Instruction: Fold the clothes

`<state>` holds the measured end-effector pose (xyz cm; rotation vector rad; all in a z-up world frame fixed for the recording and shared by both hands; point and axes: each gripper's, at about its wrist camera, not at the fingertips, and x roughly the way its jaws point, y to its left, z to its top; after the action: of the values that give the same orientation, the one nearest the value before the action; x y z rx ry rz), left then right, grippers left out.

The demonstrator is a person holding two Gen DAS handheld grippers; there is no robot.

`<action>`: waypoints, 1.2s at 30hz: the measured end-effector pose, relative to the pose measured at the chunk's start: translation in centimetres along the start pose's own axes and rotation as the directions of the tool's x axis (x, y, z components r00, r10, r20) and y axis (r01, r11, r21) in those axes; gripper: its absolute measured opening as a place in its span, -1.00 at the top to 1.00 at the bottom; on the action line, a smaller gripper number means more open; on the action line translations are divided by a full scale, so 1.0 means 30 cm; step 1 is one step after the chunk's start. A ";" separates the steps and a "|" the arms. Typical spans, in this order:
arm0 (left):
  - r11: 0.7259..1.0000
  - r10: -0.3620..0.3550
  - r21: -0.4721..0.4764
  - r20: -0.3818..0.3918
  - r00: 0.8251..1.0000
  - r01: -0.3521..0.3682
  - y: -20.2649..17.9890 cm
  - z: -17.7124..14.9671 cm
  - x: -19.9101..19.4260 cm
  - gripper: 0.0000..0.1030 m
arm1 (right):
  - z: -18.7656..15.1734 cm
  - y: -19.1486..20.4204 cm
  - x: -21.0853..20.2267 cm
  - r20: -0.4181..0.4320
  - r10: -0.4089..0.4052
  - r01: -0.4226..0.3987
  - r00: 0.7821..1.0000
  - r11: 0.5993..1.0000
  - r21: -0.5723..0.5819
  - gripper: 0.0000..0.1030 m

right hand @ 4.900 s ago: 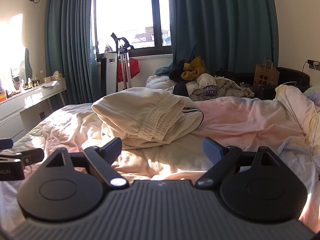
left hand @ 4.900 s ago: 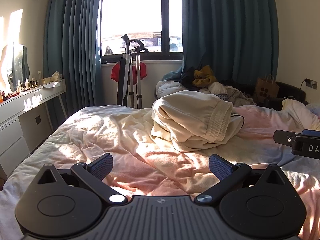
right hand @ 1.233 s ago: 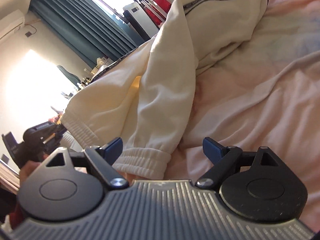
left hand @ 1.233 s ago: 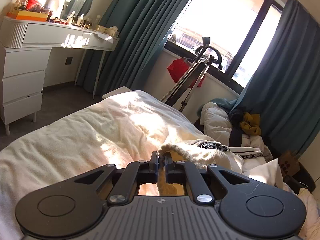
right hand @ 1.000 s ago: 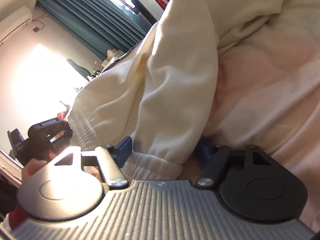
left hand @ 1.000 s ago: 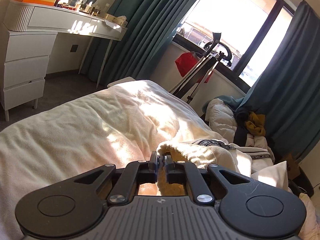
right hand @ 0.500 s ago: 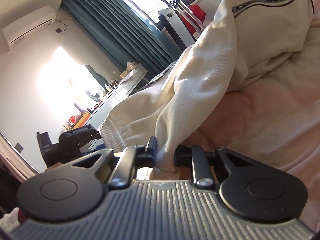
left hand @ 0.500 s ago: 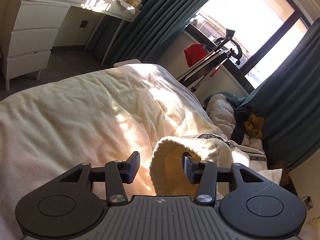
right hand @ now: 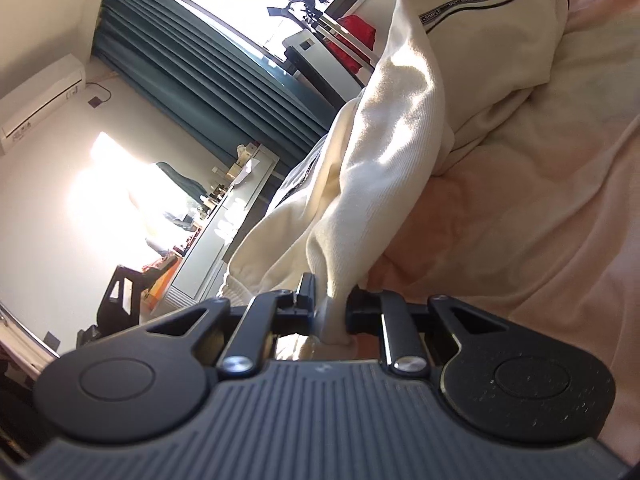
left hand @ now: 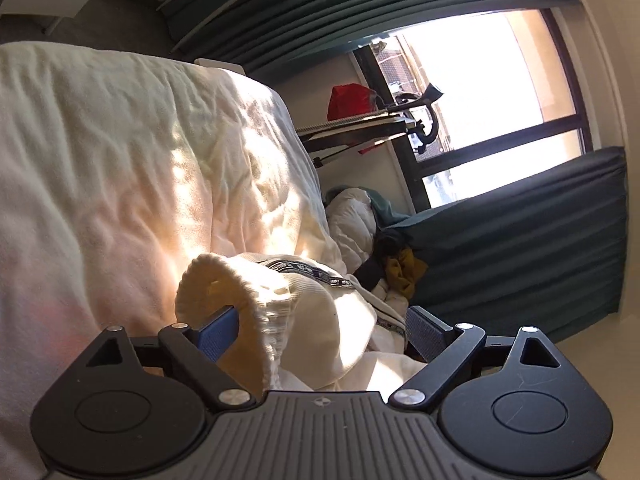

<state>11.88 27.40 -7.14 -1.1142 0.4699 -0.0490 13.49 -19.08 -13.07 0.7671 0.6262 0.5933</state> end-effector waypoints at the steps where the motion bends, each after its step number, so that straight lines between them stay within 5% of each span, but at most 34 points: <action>1: 0.998 0.043 0.036 0.013 0.999 -0.043 -0.010 -0.003 0.004 -0.78 | -0.001 -0.002 0.001 -0.001 0.001 -0.001 1.000 1.000 0.003 0.68; 3: 0.986 0.136 0.093 0.039 0.990 -0.139 -0.022 -0.003 0.014 -0.79 | -0.002 -0.007 0.003 0.000 0.001 -0.001 1.000 1.000 0.005 0.68; 11: 0.966 0.207 0.150 0.043 0.977 -0.211 0.037 0.033 0.089 -0.83 | 0.000 -0.026 0.023 -0.004 -0.013 0.013 1.000 1.000 0.021 0.68; 16: 0.974 0.166 0.159 -0.036 0.985 -0.158 0.111 0.039 0.178 -0.81 | -0.004 -0.044 0.031 -0.004 -0.026 0.026 1.000 1.000 0.007 0.68; 20: 0.971 0.162 0.183 -0.040 0.986 -0.152 0.078 0.049 0.191 -0.26 | -0.011 -0.067 0.041 -0.011 -0.031 0.031 0.999 0.999 0.024 0.68; 21: 0.969 0.168 0.188 -0.040 0.985 -0.158 0.065 0.052 0.193 0.19 | -0.015 -0.067 0.042 -0.016 -0.023 0.023 1.000 0.999 0.023 0.68; 23: 0.966 0.180 0.198 -0.041 0.983 -0.168 0.040 0.059 0.197 0.71 | -0.027 -0.055 0.043 -0.029 -0.011 0.012 1.000 1.000 0.014 0.68; 27: 0.964 0.181 0.205 -0.028 0.983 -0.171 -0.017 0.097 0.191 0.75 | -0.066 0.010 0.044 -0.056 0.010 -0.012 0.998 1.000 -0.029 0.73; 36: 0.928 0.169 0.322 0.085 0.982 -0.188 -0.226 0.477 0.112 0.77 | -0.183 0.307 0.176 -0.126 0.193 -0.202 0.973 0.977 -0.067 0.78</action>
<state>21.78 35.64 2.69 -0.7391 0.4909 0.0620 10.81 -7.69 -10.58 0.7278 0.6352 0.8473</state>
